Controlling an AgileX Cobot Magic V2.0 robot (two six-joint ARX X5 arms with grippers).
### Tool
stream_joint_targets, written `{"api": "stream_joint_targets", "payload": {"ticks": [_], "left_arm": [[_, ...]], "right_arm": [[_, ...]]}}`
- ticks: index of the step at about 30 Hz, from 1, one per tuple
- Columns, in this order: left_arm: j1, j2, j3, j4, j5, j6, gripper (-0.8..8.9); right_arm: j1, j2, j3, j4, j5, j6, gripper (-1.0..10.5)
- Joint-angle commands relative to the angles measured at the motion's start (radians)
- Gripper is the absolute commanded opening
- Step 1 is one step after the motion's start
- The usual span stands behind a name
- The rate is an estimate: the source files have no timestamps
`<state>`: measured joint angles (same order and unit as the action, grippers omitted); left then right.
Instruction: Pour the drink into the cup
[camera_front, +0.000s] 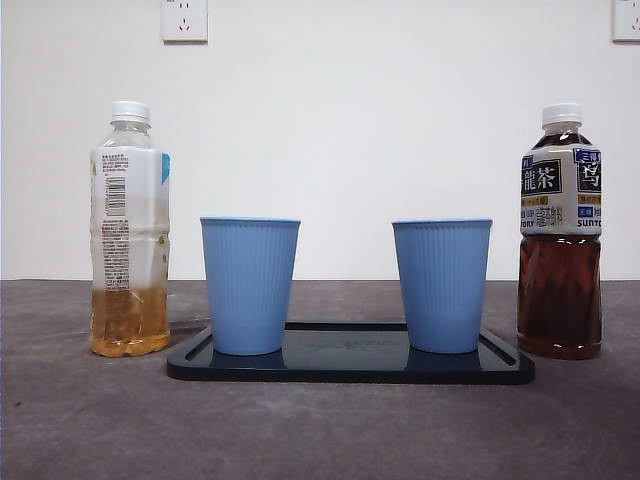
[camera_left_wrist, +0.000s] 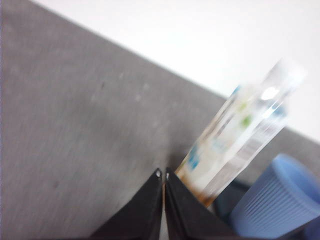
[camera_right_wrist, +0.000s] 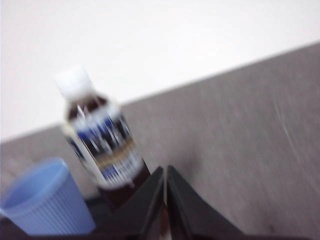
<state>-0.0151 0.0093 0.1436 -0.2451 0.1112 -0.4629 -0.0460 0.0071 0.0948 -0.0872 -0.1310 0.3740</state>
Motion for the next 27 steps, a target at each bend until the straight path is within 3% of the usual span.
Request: {"api": "stream_joint_targets", "payload": {"ticks": [1, 7, 20, 27], "left_arm": [[0.003, 0.02, 0.088, -0.034, 0.005, -0.017, 0.1], [0.003, 0.108, 0.257, -0.153, 0.026, 0.024, 0.1], [0.002, 0.426, 0.58, -0.507, 0.257, 0.346, 0.1], [-0.027, 0.539, 0.658, -0.672, 0.317, 0.463, 0.1]], "right_arm": [[0.0, 0.0, 0.082, -0.002, 0.001, 0.034, 0.1], [0.001, 0.062, 0.258, -0.095, -0.006, -0.021, 0.1], [0.002, 0.332, 0.594, -0.566, -0.199, -0.25, 0.1], [0.015, 0.399, 0.676, -0.763, -0.247, -0.31, 0.1]]}}
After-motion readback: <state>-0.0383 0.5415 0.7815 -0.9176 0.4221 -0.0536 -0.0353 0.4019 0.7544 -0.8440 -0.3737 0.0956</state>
